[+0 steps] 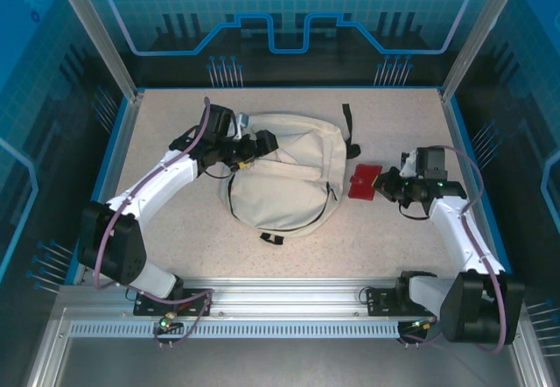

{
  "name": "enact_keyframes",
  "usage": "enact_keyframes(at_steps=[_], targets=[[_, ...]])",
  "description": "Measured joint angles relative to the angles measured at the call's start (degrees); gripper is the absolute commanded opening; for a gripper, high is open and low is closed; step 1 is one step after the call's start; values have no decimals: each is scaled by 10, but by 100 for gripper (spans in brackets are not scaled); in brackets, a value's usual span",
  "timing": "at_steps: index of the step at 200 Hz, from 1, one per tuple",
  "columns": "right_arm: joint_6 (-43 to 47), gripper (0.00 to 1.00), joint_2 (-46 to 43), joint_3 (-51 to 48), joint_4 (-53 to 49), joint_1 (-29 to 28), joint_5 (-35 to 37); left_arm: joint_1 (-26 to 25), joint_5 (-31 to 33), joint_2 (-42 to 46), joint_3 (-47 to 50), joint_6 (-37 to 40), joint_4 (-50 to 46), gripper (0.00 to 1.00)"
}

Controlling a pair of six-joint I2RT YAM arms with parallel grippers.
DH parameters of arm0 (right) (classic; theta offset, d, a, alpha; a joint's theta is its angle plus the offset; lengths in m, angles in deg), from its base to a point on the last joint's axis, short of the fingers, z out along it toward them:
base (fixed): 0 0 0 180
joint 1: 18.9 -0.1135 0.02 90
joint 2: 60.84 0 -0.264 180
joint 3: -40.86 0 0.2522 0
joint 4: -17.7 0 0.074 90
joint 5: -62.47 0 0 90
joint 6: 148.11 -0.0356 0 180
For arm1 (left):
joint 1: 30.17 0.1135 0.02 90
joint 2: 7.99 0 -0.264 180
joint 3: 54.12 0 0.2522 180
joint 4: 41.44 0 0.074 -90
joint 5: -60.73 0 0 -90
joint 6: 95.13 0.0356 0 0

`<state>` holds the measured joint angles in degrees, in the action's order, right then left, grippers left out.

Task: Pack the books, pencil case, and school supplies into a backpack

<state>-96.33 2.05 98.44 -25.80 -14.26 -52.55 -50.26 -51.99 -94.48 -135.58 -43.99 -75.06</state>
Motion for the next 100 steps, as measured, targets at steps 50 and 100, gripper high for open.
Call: enact_keyframes(at_steps=[50,100], targets=[[-129,0,-5,0,132,-50,-104,-71,-88,-18,15,-97,150,99],[-216,0,43,0,243,-111,-163,-105,-138,-77,14,-158,248,95]])
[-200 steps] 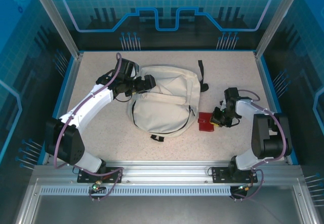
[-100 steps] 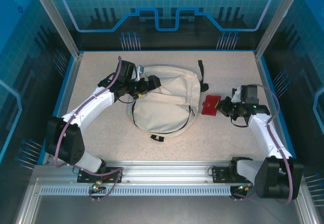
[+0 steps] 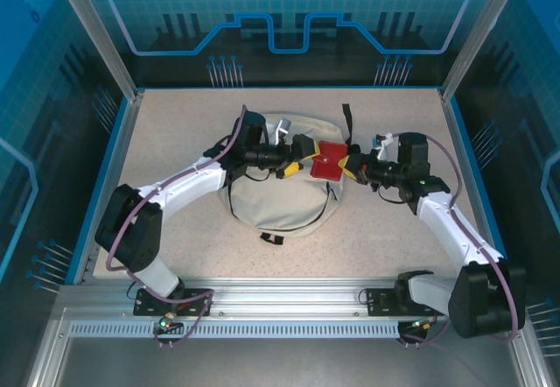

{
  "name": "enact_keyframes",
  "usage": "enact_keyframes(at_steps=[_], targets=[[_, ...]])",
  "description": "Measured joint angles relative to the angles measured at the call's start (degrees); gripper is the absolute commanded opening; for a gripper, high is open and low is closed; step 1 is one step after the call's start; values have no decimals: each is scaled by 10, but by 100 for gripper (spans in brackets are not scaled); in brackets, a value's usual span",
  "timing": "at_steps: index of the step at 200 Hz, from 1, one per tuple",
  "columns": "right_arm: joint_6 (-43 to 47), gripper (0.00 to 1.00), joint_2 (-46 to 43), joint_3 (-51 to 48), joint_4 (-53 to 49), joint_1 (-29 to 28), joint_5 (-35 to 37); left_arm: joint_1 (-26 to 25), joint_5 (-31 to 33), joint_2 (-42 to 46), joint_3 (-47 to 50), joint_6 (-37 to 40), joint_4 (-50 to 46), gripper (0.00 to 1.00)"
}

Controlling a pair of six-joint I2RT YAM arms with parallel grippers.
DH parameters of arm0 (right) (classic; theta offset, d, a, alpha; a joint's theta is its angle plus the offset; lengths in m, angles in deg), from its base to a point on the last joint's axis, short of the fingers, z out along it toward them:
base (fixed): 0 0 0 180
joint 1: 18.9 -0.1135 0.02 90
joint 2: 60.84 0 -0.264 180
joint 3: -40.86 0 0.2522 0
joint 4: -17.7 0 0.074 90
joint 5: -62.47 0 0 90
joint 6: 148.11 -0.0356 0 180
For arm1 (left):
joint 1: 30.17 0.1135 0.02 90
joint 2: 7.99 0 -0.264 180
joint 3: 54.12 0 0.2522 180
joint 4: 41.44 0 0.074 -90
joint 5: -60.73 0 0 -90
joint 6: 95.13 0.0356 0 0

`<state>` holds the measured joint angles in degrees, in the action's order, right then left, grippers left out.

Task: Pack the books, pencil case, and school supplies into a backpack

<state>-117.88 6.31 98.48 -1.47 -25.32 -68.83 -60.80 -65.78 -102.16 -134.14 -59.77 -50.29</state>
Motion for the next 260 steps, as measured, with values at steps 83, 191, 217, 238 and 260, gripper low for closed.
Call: enact_keyframes(at_steps=[83,191,217,238,260], targets=[[-56,5,38,9,90,-23,-49,-1,-26,-18,-33,-34,31,40],[22,44,93,79,110,-27,-131,17,-72,-15,-50,-43,35,15],[31,41,94,80,110,-27,-136,20,-86,-14,-50,-55,45,16],[33,39,94,83,110,-33,-137,21,-96,-14,-50,-60,50,17],[32,28,99,84,115,-38,-139,22,-106,-14,-50,-65,56,19]])
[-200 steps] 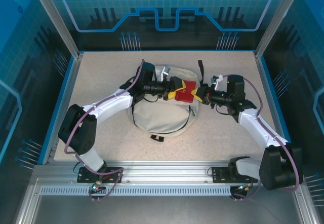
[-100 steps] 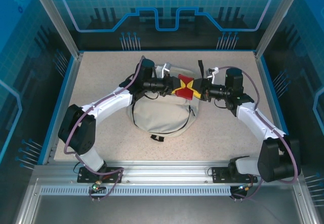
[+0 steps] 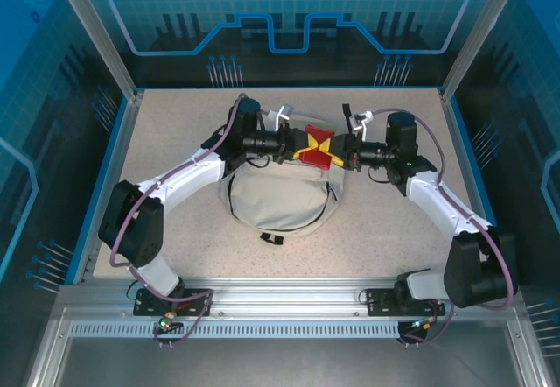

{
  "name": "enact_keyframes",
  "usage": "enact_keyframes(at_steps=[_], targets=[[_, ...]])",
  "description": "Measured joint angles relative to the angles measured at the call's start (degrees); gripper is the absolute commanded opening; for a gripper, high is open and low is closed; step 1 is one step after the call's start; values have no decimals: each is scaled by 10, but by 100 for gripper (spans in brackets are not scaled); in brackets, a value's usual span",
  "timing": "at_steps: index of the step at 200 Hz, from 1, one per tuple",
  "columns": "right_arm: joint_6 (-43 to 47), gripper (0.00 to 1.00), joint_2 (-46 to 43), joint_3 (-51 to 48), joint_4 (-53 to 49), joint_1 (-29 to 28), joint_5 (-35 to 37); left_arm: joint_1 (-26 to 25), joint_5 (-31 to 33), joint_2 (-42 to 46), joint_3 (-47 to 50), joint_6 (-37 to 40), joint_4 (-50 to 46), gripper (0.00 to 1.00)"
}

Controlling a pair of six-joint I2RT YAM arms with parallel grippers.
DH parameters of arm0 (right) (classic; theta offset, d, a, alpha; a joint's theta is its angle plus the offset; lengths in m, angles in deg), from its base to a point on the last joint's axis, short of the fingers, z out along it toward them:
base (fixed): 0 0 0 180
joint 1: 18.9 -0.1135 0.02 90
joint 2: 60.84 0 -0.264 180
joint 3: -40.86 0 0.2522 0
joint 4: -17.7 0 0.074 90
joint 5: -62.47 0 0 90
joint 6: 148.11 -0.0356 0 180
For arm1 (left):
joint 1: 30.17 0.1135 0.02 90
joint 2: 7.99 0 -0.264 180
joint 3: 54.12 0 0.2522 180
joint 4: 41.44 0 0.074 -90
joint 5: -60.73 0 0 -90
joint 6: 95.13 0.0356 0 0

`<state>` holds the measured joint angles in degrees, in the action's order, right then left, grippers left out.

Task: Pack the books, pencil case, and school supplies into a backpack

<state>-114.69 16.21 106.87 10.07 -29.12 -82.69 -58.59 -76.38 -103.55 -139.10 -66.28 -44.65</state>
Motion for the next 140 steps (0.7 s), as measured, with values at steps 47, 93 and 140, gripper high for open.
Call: enact_keyframes(at_steps=[47,93,140], targets=[[17,6,3,12,-24,-3,31,24,13,8,2,18,-37,71],[74,6,-19,15,-142,-3,138,97,148,36,1,154,-212,81],[93,5,-29,14,-188,-20,192,131,307,-17,-39,276,-353,82]])
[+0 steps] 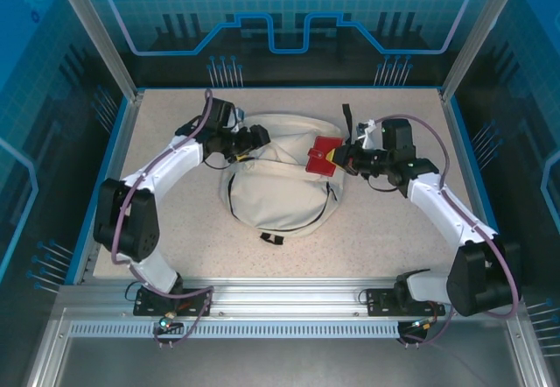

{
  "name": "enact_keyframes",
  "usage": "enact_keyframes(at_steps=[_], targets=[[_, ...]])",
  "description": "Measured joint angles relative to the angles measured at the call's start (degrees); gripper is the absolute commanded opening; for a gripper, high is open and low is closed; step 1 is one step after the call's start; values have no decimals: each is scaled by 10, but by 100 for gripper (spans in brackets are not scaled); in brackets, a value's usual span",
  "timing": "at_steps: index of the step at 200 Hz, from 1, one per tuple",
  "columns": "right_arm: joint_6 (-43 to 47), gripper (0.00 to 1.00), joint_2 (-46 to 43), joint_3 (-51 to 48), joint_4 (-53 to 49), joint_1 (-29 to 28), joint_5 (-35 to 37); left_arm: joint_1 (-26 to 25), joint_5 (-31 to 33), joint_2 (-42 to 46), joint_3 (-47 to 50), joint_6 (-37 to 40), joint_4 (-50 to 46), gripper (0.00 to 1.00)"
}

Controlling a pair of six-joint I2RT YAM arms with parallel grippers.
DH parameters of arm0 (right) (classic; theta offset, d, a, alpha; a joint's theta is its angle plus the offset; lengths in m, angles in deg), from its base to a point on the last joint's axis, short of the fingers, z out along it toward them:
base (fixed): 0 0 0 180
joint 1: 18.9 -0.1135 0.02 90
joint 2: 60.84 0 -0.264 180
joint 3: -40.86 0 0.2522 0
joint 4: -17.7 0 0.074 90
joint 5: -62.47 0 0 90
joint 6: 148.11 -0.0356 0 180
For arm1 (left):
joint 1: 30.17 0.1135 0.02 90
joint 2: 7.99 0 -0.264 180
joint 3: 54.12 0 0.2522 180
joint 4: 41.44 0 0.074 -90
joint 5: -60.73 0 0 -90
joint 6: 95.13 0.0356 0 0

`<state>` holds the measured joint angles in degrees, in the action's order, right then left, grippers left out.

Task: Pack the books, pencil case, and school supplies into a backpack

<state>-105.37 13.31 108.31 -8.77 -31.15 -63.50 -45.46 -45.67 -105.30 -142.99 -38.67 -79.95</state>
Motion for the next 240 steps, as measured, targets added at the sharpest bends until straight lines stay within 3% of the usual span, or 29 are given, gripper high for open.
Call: enact_keyframes(at_steps=[57,98,142,190,216,240], targets=[[4,5,5,0,-11,-32,22,28,59,-104,-39,50,-52,66],[3,5,19,0,-14,-48,37,28,45,-140,-52,55,-62,53],[4,6,19,0,-52,-64,98,33,-1,-124,3,44,-23,52],[4,6,4,0,-109,-64,170,14,-68,-38,143,-40,30,55],[4,6,-6,0,-126,-64,187,-8,-61,5,165,-65,15,59],[3,6,-20,-1,-132,-64,196,-23,-17,56,160,-70,-19,60]])
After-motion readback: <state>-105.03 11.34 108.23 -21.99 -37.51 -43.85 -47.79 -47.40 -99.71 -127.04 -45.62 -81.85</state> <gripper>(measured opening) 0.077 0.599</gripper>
